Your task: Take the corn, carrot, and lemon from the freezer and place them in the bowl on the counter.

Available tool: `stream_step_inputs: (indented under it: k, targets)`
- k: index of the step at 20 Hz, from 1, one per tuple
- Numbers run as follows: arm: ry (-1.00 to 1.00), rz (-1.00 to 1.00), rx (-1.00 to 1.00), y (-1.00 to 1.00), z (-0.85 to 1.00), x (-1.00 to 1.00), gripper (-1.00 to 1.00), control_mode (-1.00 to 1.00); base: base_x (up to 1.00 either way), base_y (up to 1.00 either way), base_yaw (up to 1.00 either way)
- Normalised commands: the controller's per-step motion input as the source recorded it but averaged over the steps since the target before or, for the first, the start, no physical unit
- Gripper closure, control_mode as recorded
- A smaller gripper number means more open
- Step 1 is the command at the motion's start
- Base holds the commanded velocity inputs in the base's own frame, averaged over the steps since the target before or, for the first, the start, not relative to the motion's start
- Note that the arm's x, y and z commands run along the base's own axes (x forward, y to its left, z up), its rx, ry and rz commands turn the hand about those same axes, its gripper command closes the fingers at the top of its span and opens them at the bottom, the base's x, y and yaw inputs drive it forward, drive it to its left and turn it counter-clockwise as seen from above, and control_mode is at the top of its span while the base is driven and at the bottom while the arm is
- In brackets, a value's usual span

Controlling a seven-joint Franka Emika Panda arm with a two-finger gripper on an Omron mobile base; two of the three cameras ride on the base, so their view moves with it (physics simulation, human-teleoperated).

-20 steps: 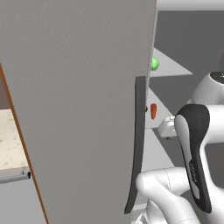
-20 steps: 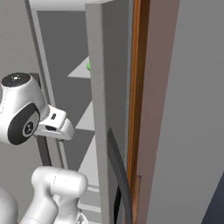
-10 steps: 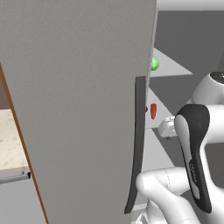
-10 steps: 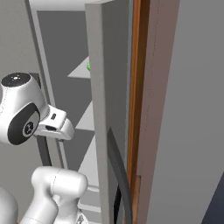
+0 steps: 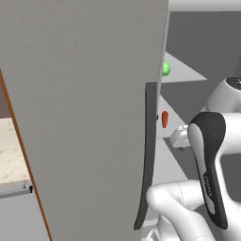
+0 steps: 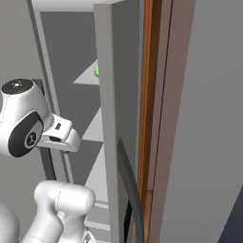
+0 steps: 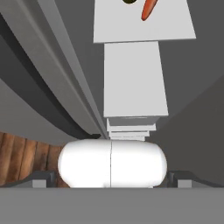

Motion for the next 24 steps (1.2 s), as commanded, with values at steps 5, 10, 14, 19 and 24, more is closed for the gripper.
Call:
stream_step_inputs:
  k: [5,10,14,19,24]
  targets:
    - [0.00,0.00,0.00,0.00,0.00,0.00,-1.00,1.00,0.07,0.00,-0.01]
    - [0.00,0.00,0.00,0.00,0.00,0.00,-1.00,1.00,-0.17,-0.25,-0.09]
    - [0.00,0.00,0.00,0.00,0.00,0.00,-1.00,1.00,0.00,-0.18,-0.20]
    - [0.00,0.00,0.00,0.00,0.00,0.00,-1.00,1.00,-0.08,-0.29,-0.25]
    - [0.00,0.00,0.00,0.00,0.00,0.00,-1.00,1.00,-0.33,-0.43,-0.14]
